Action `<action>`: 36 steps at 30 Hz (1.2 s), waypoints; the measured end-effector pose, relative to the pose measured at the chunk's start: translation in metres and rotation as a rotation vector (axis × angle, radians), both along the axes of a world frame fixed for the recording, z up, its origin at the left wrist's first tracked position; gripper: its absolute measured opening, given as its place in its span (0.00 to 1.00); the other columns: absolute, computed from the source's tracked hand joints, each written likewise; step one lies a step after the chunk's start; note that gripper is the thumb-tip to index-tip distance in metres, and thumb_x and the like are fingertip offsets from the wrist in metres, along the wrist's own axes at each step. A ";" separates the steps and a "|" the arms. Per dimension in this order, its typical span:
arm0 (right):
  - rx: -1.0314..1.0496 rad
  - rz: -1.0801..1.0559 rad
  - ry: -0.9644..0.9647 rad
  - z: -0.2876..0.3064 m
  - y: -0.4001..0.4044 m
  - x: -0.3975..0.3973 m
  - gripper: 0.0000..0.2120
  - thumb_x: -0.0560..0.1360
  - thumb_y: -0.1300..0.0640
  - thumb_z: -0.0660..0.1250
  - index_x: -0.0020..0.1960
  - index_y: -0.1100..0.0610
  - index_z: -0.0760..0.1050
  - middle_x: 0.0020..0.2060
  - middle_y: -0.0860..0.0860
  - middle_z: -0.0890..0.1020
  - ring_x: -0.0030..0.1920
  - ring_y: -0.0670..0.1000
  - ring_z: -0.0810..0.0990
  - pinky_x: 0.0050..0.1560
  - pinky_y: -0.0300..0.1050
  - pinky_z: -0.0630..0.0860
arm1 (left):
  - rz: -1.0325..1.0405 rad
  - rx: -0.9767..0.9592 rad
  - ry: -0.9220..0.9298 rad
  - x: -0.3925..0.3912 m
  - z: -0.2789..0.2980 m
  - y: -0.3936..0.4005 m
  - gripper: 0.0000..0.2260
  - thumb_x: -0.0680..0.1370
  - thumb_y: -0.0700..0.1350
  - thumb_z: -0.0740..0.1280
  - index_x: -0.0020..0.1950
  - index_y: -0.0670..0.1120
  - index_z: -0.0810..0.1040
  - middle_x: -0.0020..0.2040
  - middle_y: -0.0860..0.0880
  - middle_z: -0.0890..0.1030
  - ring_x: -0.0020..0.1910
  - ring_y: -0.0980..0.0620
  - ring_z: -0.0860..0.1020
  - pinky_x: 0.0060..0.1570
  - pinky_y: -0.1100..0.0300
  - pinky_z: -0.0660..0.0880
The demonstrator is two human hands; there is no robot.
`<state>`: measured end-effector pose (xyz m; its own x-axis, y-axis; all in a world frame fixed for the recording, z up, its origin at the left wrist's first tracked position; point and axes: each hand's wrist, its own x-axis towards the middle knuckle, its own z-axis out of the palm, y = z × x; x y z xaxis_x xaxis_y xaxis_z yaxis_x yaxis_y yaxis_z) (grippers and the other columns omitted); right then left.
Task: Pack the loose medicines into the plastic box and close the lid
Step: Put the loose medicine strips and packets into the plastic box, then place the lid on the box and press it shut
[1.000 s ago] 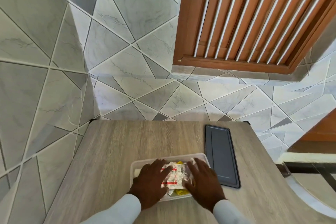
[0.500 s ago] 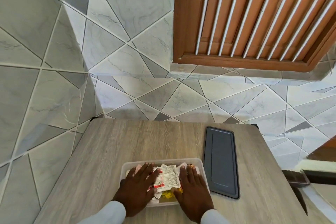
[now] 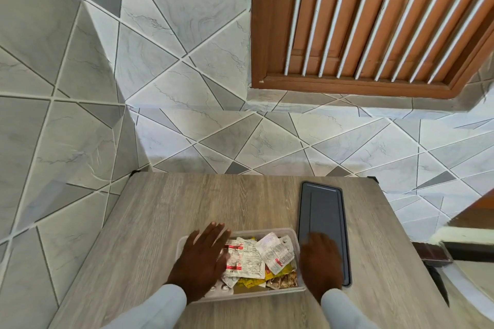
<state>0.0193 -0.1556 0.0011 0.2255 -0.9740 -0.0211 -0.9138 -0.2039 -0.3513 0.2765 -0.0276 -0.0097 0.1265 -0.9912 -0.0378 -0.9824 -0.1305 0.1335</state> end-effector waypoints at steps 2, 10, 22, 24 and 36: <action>0.131 -0.234 -0.018 -0.001 -0.012 -0.019 0.17 0.76 0.50 0.62 0.62 0.57 0.71 0.59 0.56 0.76 0.58 0.58 0.74 0.57 0.53 0.73 | 0.022 -0.015 0.032 0.007 0.003 0.000 0.24 0.81 0.58 0.42 0.70 0.52 0.67 0.71 0.50 0.71 0.72 0.52 0.62 0.69 0.55 0.49; 0.491 -0.608 0.046 -0.025 -0.029 -0.046 0.38 0.65 0.40 0.75 0.65 0.58 0.63 0.64 0.62 0.70 0.63 0.65 0.69 0.60 0.62 0.70 | 0.123 -0.097 0.154 0.015 0.003 0.008 0.28 0.79 0.61 0.41 0.64 0.52 0.75 0.68 0.50 0.74 0.67 0.49 0.71 0.66 0.59 0.54; 0.394 -0.578 -0.541 0.012 -0.051 -0.047 0.21 0.68 0.58 0.76 0.55 0.66 0.73 0.51 0.64 0.79 0.45 0.62 0.78 0.47 0.52 0.77 | 0.275 -0.228 0.316 0.022 0.023 0.002 0.28 0.75 0.64 0.44 0.68 0.55 0.70 0.72 0.53 0.67 0.71 0.50 0.64 0.70 0.53 0.57; 0.223 -0.404 -0.533 0.036 -0.049 -0.037 0.07 0.74 0.62 0.68 0.48 0.62 0.71 0.44 0.60 0.79 0.37 0.57 0.76 0.37 0.46 0.73 | 0.318 -0.311 0.386 0.030 0.033 0.001 0.24 0.77 0.61 0.48 0.66 0.54 0.71 0.70 0.52 0.70 0.69 0.50 0.66 0.68 0.53 0.59; -0.558 0.561 0.027 0.011 0.042 0.007 0.12 0.65 0.62 0.64 0.47 0.54 0.69 0.46 0.53 0.73 0.43 0.55 0.71 0.45 0.45 0.71 | 0.882 -0.198 1.415 0.065 0.065 0.017 0.17 0.77 0.48 0.67 0.63 0.43 0.73 0.49 0.41 0.80 0.45 0.43 0.81 0.44 0.52 0.79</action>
